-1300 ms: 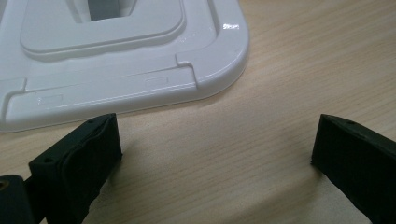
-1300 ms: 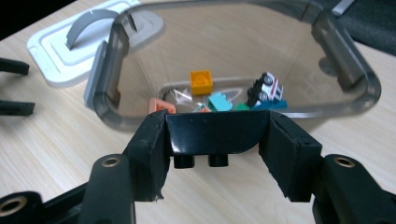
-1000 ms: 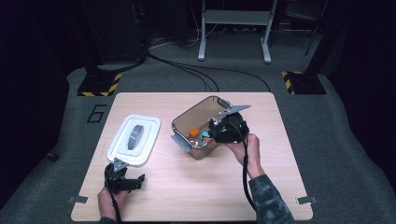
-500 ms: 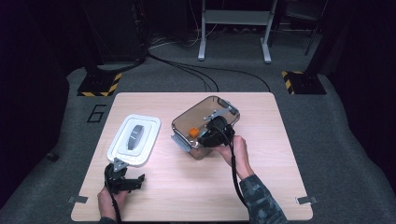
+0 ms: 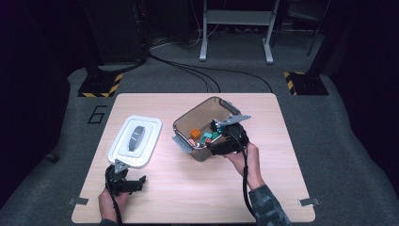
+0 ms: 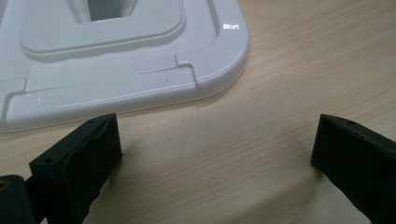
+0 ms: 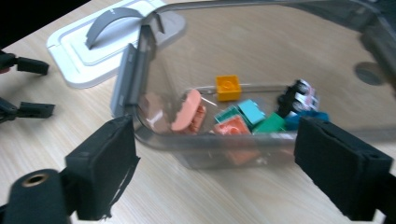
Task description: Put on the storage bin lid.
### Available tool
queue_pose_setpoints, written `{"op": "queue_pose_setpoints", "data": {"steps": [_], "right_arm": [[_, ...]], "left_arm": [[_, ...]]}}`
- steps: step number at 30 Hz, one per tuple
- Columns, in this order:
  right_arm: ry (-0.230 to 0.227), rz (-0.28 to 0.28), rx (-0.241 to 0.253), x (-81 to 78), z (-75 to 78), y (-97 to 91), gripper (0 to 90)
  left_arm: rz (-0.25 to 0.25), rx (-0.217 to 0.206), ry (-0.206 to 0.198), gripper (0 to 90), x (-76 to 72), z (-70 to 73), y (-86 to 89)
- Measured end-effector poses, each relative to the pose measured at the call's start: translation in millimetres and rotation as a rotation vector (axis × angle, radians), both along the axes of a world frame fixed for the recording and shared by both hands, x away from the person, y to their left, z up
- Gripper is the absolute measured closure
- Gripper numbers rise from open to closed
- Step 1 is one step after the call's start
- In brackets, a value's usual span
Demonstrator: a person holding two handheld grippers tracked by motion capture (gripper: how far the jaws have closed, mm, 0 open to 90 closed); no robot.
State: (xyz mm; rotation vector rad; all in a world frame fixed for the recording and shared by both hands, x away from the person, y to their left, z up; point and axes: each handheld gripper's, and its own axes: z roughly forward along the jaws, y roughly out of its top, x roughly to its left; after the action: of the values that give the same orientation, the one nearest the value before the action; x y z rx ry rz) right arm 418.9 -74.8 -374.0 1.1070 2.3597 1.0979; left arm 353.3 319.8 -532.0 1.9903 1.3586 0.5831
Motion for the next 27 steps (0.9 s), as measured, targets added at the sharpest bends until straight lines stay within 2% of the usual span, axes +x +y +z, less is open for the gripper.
{"op": "queue_pose_setpoints", "data": {"steps": [1, 3, 5, 7, 8, 9, 10, 11, 13, 14, 15, 16, 17, 19, 21, 25, 27], "right_arm": [[-0.004, -0.017, 0.006, -5.9, -3.6, -9.5, 8.8], [-0.004, -0.030, 0.006, -8.4, -6.2, -14.3, 7.7], [0.001, -0.070, 0.022, -16.3, -18.5, -30.2, 5.6], [0.001, -0.087, 0.020, -20.0, -27.9, -38.7, 4.3], [0.001, -0.087, 0.020, -20.0, -27.9, -38.7, 4.3], [0.004, -0.115, 0.012, -23.8, -40.6, -47.6, 2.6], [0.004, -0.115, 0.012, -23.8, -40.6, -47.6, 2.6], [0.005, -0.127, 0.005, -25.3, -47.7, -51.8, 1.9], [0.012, -0.172, -0.023, -28.9, -71.2, -63.5, 0.0], [0.012, -0.172, -0.023, -28.9, -71.2, -63.5, 0.0], [0.017, -0.196, -0.047, -30.9, -86.3, -72.1, 0.0], [0.017, -0.196, -0.047, -30.9, -86.3, -72.1, 0.0], [0.033, -0.228, -0.033, -32.4, -99.1, -81.1, 0.0], [0.040, -0.237, -0.032, -32.9, -104.3, -86.2, 0.0], [0.054, -0.282, -0.020, -35.4, -117.5, -99.6, 0.0], [0.054, -0.319, -0.018, -37.4, -126.8, -112.1, 0.0], [0.048, -0.346, -0.036, -37.1, -133.5, -120.8, 0.0]], "left_arm": [[-0.001, 0.001, 0.000, 1.4, 0.0, 0.0, 0.1], [0.000, 0.001, 0.000, 1.4, 0.0, 0.0, 0.0], [0.000, 0.001, 0.000, 1.4, 0.0, 0.0, 0.0], [-0.001, 0.000, 0.001, 1.3, 0.1, 0.1, 0.1], [-0.001, 0.000, 0.001, 1.3, 0.1, 0.1, 0.1], [-0.002, 0.000, 0.001, 1.4, 0.3, 0.1, 0.3], [-0.002, 0.000, 0.001, 1.3, 0.3, 0.1, 0.3], [-0.001, -0.001, 0.003, 1.3, 0.2, 0.2, 0.2], [-0.002, -0.001, 0.003, 1.4, 0.2, 0.2, 0.2], [-0.002, -0.001, 0.003, 1.4, 0.2, 0.2, 0.2], [-0.002, -0.001, 0.004, 1.4, 0.3, 0.3, 0.2], [-0.002, -0.001, 0.004, 1.4, 0.3, 0.3, 0.2], [-0.009, 0.006, 0.004, 1.3, 0.8, 0.6, 0.9], [-0.017, 0.008, 0.013, 1.3, 1.0, 1.2, 1.5], [-0.020, 0.009, 0.012, 1.2, 1.2, 1.2, 1.7], [-0.023, 0.013, 0.016, 1.2, 1.5, 1.7, 2.1], [-0.025, 0.016, 0.020, 1.1, 1.4, 2.1, 2.3]]}}
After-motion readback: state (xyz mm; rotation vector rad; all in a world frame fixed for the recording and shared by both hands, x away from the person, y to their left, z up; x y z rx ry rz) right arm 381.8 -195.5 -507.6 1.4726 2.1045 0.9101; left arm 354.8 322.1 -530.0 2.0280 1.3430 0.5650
